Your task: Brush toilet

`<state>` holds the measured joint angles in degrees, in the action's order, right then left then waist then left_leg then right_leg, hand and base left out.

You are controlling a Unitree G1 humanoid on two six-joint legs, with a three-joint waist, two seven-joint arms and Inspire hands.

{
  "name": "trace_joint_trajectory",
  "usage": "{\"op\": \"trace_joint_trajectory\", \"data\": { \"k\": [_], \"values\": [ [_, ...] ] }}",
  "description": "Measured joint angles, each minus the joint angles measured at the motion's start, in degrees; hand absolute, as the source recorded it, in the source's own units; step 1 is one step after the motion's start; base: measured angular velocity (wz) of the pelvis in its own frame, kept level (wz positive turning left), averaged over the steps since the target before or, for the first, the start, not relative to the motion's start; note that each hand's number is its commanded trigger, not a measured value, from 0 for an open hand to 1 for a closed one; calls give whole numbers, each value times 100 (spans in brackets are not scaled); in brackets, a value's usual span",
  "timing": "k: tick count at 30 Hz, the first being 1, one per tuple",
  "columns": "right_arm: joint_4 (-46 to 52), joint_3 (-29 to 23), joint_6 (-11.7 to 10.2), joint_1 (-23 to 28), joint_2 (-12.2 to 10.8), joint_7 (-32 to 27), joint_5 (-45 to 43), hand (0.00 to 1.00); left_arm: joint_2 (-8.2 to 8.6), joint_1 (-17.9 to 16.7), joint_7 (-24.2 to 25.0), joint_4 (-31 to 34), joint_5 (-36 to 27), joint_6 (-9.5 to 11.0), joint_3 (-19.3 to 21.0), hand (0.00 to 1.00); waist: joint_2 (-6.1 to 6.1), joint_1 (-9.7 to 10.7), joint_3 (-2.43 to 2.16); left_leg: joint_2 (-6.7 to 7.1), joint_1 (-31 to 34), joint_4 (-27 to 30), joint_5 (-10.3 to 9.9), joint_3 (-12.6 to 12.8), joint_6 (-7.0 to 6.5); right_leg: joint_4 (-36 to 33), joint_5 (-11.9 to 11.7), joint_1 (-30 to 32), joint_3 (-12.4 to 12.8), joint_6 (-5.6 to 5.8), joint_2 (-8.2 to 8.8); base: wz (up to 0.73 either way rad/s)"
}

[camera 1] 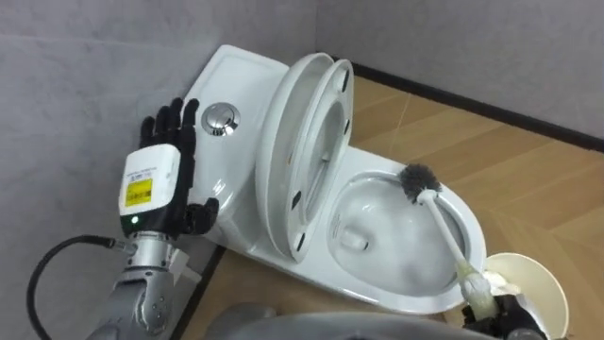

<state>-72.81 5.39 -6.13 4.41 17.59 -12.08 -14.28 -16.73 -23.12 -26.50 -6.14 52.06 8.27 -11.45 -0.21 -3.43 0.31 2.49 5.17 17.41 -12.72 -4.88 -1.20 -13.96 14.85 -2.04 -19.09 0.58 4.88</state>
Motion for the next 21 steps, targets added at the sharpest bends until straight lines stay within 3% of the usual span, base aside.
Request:
{"op": "trace_joint_trajectory", "data": {
  "k": [3, 5, 7, 14, 18, 21],
  "values": [
    [9, -7, 22, -243, 162, 82, -313, 100, -169, -12, 271, -164, -69, 8, -171, 0, 26, -1, 5, 7, 106, -12, 39, 90, -20, -97, 30, 175, 50, 2, 15, -6],
    [3, -19, 74, -497, 216, 164, -513, 100, -360, 9, 552, -624, -67, -103, -333, 0, 17, 31, 7, 11, 258, 9, 78, 105, -16, -131, 27, 348, 74, -9, 13, 0],
    [69, 6, 116, -586, 248, 179, -633, 100, -483, 50, 486, -727, -30, -188, -491, 0, 14, 52, -2, 5, 395, 63, 84, 112, -16, -205, 29, 491, 104, -15, 10, 0],
    [168, 69, 217, -749, 401, 66, -1127, 100, -711, 177, 449, -740, 42, -221, -582, 0, 58, -2, -3, 8, 785, 41, 199, 247, -38, -495, 19, 1067, 200, -46, 80, -7],
    [250, 382, 312, -832, 521, -156, -1597, 100, -770, 271, 234, -836, 18, -236, -654, 0, 92, -57, 2, 0, 1042, 148, 210, 300, -33, -682, 26, 1342, 272, -68, 93, -10],
    [397, 830, 517, -889, 633, -343, -2211, 100, -771, 504, 27, -1080, -26, -240, -807, 0, 87, -222, 5, -25, 1157, 189, 228, 427, -30, -802, 19, 1567, 406, -90, 91, -23]
  ]
}}
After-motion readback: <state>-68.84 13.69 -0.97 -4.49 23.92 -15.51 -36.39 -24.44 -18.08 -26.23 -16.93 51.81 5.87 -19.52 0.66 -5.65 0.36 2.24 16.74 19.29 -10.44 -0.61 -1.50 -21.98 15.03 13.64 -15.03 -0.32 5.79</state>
